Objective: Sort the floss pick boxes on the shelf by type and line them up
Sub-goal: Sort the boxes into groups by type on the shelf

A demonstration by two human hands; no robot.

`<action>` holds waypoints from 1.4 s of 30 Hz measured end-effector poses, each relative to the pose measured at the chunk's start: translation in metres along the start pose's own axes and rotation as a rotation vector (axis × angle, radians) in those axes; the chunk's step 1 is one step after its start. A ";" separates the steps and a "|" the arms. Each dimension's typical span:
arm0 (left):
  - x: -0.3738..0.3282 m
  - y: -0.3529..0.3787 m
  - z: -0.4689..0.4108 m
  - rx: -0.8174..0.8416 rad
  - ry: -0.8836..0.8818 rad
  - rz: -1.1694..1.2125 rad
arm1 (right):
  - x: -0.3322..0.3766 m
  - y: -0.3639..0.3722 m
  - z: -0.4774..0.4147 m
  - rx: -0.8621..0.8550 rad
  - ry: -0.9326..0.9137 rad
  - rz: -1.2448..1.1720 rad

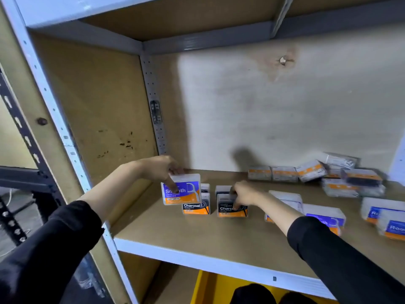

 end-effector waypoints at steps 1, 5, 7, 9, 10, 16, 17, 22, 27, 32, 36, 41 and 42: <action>0.003 0.000 0.000 0.000 -0.002 -0.003 | -0.001 0.004 -0.004 0.000 0.001 0.015; 0.011 0.002 -0.003 0.011 -0.009 0.001 | -0.006 0.015 -0.011 -0.012 0.006 -0.023; 0.012 0.003 -0.006 0.013 -0.008 0.005 | -0.008 0.012 -0.009 -0.022 -0.015 -0.023; 0.009 0.004 -0.009 0.011 -0.003 0.015 | -0.008 0.005 -0.003 -0.040 -0.036 -0.030; 0.006 0.005 -0.011 0.009 0.002 0.019 | -0.009 0.000 0.000 -0.050 -0.048 -0.030; -0.040 0.012 -0.031 0.001 0.107 0.037 | -0.024 -0.043 0.032 -0.063 -0.048 -0.029; -0.052 0.016 -0.037 0.002 0.138 0.031 | -0.029 -0.050 0.040 -0.072 -0.038 -0.026; -0.118 0.045 -0.064 0.029 0.291 0.010 | -0.064 -0.077 0.082 -0.133 0.012 -0.047; -0.176 0.089 -0.092 0.053 0.409 -0.048 | -0.099 -0.087 0.114 -0.183 0.088 -0.071; -0.213 0.120 -0.113 0.056 0.462 -0.052 | -0.121 -0.089 0.134 -0.193 0.140 -0.122; -0.221 0.135 -0.125 0.056 0.431 -0.061 | -0.132 -0.087 0.142 -0.205 0.137 -0.143; -0.218 0.142 -0.131 0.043 0.416 -0.083 | -0.140 -0.087 0.145 -0.206 0.133 -0.130; -0.217 0.142 -0.130 0.034 0.428 -0.098 | -0.142 -0.088 0.146 -0.207 0.135 -0.126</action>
Point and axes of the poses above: each hand's wrist, its own z-axis away from the middle knuckle, its own y-axis out of the palm, x = y × z, the point moved 1 cm from there along -z, towards the middle knuckle, and after that the axes turned 9 degrees about x, right-handed, at the moved point
